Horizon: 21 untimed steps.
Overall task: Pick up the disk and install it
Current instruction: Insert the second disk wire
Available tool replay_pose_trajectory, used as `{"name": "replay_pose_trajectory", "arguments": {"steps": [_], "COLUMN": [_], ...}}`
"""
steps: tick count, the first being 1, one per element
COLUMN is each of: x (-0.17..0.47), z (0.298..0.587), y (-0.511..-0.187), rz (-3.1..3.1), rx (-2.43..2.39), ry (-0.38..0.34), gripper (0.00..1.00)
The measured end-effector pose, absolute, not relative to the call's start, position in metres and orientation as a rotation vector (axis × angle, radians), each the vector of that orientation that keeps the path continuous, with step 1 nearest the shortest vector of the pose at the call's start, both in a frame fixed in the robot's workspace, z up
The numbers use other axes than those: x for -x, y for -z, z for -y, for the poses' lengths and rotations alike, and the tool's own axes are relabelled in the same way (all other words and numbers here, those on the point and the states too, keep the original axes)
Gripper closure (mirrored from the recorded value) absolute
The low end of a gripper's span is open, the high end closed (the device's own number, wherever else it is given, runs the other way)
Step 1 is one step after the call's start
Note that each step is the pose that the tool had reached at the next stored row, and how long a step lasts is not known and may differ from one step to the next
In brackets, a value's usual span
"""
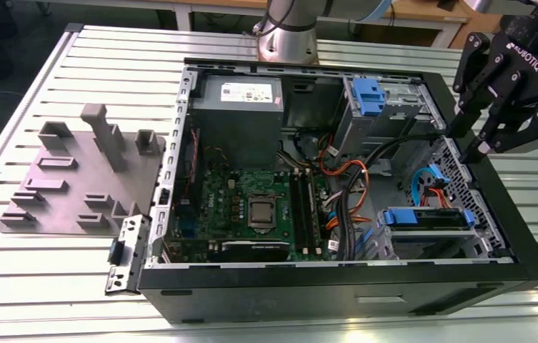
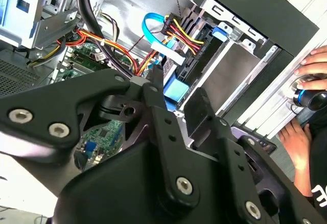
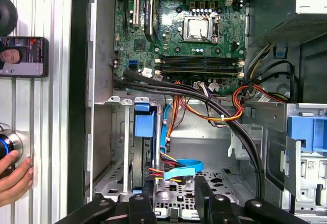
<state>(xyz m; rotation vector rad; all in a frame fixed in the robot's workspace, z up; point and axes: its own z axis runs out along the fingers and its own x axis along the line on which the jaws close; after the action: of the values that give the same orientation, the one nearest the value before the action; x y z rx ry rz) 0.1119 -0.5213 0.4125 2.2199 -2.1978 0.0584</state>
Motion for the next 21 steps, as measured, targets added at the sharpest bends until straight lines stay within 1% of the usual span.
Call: {"name": "replay_pose_trajectory", "arguments": {"steps": [3, 4, 5, 6, 7, 10, 12, 21], "x": [-0.1119, -0.1119, -0.1119, -0.1119, -0.1119, -0.1119, -0.1119, -0.1119], "z": [0.5213, 0.5213, 0.5213, 0.5213, 0.5213, 0.5213, 0.5213, 0.5213], "y": [-0.4124, -0.4124, -0.4124, -0.4124, -0.4124, -0.4124, -0.4124, -0.4123], "rz": [2.198, 2.199, 2.199, 2.199, 2.199, 2.199, 2.200, 2.201], "rx": [-2.220, -2.221, -2.221, -2.221, -2.221, -2.221, -2.222, -2.223], "ry": [-0.057, -0.057, -0.057, -0.056, -0.056, -0.055, -0.054, -0.051], "gripper": [0.58, 0.64, 0.64, 0.70, 0.70, 0.88, 0.89, 0.89]}}
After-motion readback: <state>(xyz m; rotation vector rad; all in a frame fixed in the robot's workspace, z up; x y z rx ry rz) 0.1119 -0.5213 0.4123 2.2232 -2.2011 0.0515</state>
